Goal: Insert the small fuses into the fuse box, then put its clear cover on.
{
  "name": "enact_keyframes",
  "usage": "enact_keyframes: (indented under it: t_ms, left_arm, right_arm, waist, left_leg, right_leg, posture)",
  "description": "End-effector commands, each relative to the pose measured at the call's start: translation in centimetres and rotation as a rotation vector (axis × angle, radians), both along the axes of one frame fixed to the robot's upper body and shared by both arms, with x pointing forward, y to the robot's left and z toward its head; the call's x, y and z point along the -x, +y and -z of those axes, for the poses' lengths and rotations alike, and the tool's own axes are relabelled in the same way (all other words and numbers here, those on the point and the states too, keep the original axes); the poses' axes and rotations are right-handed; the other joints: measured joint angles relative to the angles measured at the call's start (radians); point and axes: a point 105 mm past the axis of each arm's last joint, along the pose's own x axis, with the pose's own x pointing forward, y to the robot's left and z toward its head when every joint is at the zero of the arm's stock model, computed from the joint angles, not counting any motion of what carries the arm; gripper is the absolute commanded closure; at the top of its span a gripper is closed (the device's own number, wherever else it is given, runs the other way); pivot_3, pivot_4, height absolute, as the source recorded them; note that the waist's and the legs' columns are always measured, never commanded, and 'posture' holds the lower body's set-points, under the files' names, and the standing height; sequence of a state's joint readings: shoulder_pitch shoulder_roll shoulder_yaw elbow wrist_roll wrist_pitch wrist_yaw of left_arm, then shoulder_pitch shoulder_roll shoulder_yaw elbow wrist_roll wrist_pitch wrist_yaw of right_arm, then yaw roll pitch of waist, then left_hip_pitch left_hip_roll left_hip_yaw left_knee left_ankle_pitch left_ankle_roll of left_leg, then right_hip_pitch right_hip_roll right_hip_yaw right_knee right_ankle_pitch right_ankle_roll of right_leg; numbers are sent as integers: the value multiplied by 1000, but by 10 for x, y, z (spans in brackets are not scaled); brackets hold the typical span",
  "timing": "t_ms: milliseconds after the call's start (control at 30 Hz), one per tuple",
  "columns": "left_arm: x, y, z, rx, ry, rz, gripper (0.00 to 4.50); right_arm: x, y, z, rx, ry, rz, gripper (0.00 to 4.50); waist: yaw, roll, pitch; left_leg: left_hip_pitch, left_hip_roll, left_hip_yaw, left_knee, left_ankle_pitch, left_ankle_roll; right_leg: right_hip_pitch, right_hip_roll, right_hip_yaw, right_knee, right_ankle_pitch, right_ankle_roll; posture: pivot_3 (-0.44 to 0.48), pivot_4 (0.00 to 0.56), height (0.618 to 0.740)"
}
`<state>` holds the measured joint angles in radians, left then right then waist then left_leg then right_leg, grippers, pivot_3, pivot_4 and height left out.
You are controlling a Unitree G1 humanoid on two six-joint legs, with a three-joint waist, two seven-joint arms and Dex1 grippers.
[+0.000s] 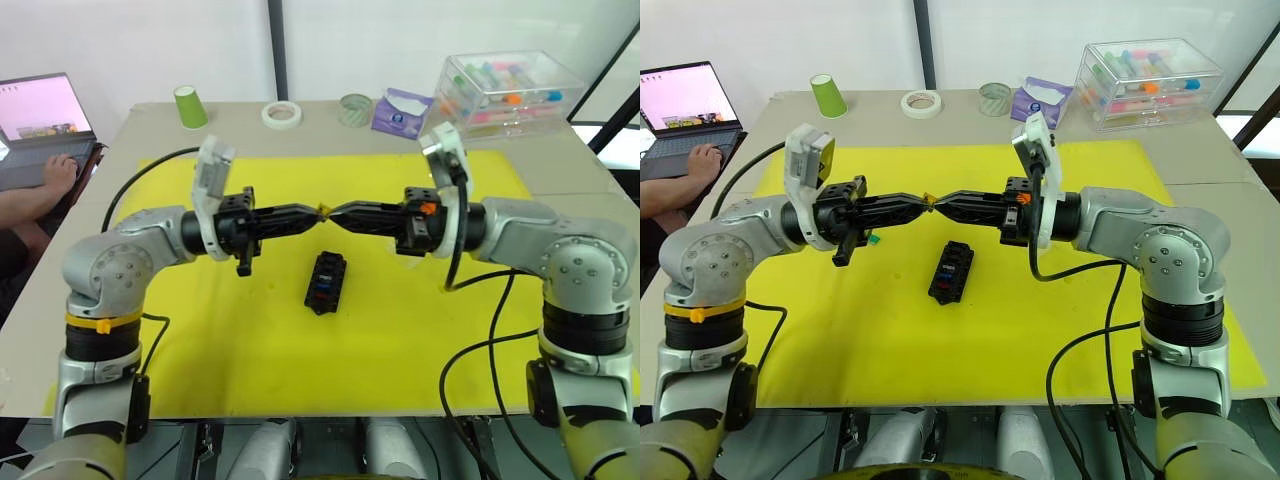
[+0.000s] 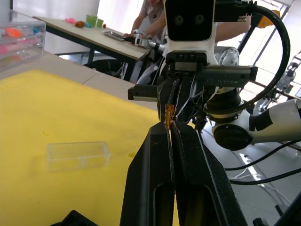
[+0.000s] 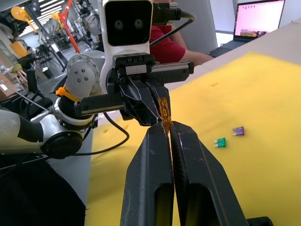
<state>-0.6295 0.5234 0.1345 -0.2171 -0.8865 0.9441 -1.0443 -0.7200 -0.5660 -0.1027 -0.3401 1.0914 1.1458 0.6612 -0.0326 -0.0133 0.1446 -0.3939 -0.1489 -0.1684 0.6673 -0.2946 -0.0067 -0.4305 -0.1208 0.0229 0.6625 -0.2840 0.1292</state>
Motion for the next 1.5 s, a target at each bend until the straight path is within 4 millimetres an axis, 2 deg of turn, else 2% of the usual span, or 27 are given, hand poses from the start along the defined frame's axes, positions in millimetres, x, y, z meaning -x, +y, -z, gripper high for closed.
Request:
enact_keyframes:
  t_ms: [33, 533, 633, 700, 1133, 1233, 1300, 1500]
  left_arm:
    - [7, -4, -5, 8, -32, 42, 4500]
    - [7, -2, -6, -4, -30, 32, 4500]
    - [7, -2, -5, -5, -32, 29, 4500]
    - [6, -2, -6, -3, -34, 28, 4500]
    - [6, -2, -7, -2, -35, 31, 4500]
    - [6, -2, -5, -5, -28, 37, 4500]
    - [7, -2, -5, -7, -27, 39, 4500]
    - [7, -1, -4, -6, -17, 38, 4500]
  right_arm:
    - [6, 3, -13, -47, -31, -33, 4455]
    - [5, 3, -10, -30, -18, -37, 4455]
    - [6, 2, -11, -33, -18, -43, 3774]
    - [6, 3, -12, -35, -17, -44, 3167]
    - [6, 3, -11, -31, -23, -36, 3167]
    - [6, 4, -12, -40, -21, -39, 3805]
    - [6, 4, -13, -44, -20, -39, 4453]
    - [7, 3, -13, -43, -17, -44, 4453]
  waist:
    - [0, 0, 0]
    - [0, 0, 0]
    - [0, 0, 0]
    - [0, 0, 0]
    - [0, 0, 0]
    - [0, 0, 0]
    - [0, 0, 0]
    - [0, 0, 0]
  left_leg:
    - [0, 0, 0, 0, 0, 0]
    - [0, 0, 0, 0, 0, 0]
    - [0, 0, 0, 0, 0, 0]
    - [0, 0, 0, 0, 0, 0]
    - [0, 0, 0, 0, 0, 0]
    - [0, 0, 0, 0, 0, 0]
    - [0, 0, 0, 0, 0, 0]
    - [0, 0, 0, 0, 0, 0]
  right_leg:
    - [0, 0, 0, 0, 0, 0]
    - [0, 0, 0, 0, 0, 0]
    - [0, 0, 0, 0, 0, 0]
    - [0, 0, 0, 0, 0, 0]
    - [0, 0, 0, 0, 0, 0]
    - [0, 0, 0, 0, 0, 0]
    - [0, 0, 0, 0, 0, 0]
    - [0, 0, 0, 0, 0, 0]
  posture:
    - [0, 150, 740]
    - [0, 150, 740]
    - [0, 150, 740]
    - [0, 150, 740]
    - [0, 150, 740]
    - [0, 150, 740]
    - [0, 150, 740]
    - [0, 150, 740]
